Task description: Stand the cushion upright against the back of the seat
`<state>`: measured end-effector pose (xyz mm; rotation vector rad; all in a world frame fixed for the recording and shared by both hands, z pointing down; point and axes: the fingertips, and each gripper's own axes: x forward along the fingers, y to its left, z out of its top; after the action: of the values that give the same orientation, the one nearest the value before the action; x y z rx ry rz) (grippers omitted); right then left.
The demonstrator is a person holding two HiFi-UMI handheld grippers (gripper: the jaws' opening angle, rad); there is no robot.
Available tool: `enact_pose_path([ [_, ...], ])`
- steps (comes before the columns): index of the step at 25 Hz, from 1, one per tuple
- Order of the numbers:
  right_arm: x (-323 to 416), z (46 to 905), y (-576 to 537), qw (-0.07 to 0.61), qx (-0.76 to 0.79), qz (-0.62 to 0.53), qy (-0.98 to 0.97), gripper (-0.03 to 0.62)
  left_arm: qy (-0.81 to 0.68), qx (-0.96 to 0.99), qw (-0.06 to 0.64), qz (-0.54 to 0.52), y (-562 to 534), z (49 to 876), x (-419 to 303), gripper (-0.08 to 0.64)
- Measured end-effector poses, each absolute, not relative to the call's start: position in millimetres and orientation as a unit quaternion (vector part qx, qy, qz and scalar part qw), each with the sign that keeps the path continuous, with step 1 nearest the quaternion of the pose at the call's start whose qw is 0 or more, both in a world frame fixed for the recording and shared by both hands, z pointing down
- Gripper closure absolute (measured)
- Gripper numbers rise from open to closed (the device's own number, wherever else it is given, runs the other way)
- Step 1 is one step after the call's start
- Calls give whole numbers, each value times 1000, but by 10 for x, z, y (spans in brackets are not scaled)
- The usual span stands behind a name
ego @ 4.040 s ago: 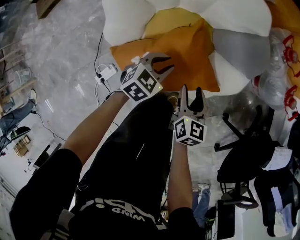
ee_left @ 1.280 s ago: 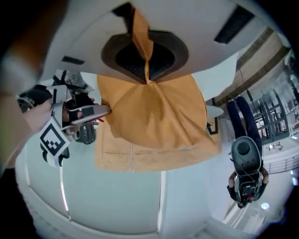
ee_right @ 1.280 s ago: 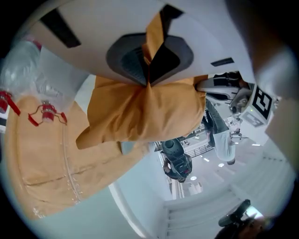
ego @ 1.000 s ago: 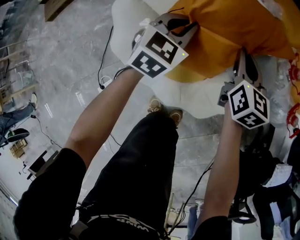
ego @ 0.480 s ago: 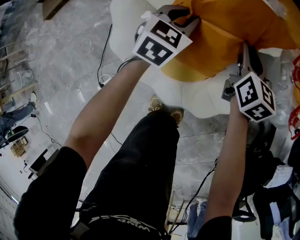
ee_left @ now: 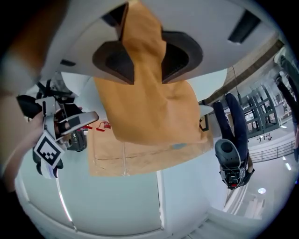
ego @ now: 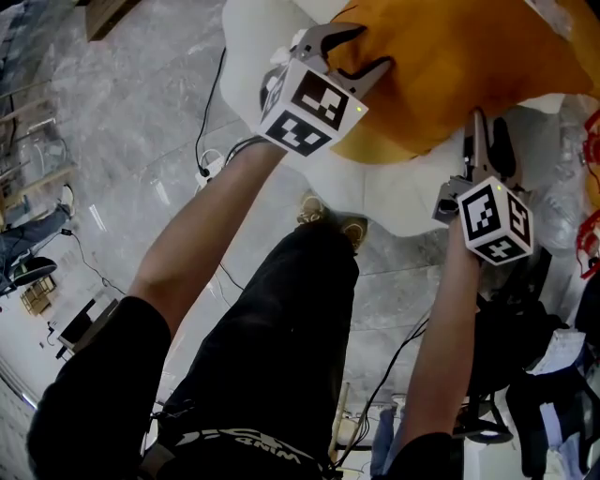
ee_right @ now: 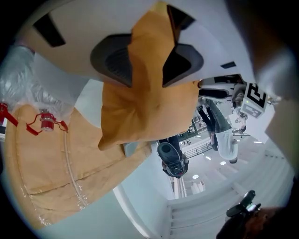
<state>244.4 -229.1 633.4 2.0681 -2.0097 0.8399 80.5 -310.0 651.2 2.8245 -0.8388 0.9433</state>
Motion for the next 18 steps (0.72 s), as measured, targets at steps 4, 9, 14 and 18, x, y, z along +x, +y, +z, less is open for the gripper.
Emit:
enact_pose_path([
  [4,2257,6297,-2181,38,654,291,-697,572,-268,920,53,280,-2930,6495,782,552],
  [9,2027,6197,-2163,47,622,286,-727,572,-249,927,87,265,-2772,6383,841,554],
  [14,1852,5811,-1960,48,609,271,-744,572,-228,935,109,247,-2456,5980,848,554],
  [18,1590,5220,-1553,48,592,270,-758,572,-211,937,165,222,-1960,5385,748,554],
])
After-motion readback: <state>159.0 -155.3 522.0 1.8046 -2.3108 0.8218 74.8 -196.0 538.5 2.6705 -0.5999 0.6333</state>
